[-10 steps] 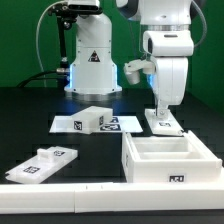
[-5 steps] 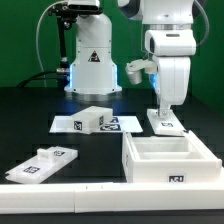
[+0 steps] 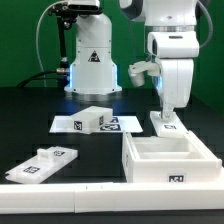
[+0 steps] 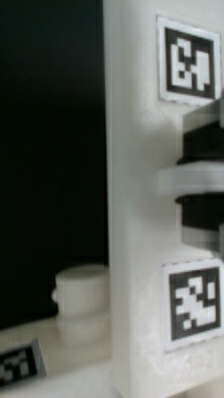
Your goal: Assemble cabinet
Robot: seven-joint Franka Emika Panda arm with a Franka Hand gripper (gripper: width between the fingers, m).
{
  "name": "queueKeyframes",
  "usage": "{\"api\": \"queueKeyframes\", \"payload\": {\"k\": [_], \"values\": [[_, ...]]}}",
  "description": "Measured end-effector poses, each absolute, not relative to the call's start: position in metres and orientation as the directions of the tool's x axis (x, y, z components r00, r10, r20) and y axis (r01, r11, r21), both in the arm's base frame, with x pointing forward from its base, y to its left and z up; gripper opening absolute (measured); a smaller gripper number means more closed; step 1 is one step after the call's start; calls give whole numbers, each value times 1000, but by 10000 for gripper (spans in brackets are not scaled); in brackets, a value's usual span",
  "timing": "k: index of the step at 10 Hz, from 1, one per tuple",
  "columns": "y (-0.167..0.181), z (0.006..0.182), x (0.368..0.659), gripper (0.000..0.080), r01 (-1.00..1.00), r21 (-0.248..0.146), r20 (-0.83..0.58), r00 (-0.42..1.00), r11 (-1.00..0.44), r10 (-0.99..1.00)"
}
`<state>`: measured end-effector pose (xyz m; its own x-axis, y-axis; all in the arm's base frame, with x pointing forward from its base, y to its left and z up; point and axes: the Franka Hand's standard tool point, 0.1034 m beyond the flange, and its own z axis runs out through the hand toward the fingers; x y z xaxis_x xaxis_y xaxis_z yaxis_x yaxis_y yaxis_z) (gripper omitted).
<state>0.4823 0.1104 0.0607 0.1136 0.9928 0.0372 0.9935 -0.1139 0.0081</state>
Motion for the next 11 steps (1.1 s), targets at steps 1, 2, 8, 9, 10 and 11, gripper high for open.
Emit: {"api": "queueKeyframes", "payload": {"k": [1, 2, 8, 9, 10, 11], "values": [[112, 62, 491, 64, 991, 4, 36, 130, -130, 991], [111, 62, 497, 64, 991, 6, 35, 137, -137, 990], [109, 63, 501, 64, 991, 4, 32, 134, -134, 990], [110, 65, 511, 64, 991, -6, 27, 133, -133, 991], [111, 64, 521, 64, 991, -16, 24, 136, -136, 990], [111, 65, 533, 64, 990, -27, 19, 140, -139, 990]]}}
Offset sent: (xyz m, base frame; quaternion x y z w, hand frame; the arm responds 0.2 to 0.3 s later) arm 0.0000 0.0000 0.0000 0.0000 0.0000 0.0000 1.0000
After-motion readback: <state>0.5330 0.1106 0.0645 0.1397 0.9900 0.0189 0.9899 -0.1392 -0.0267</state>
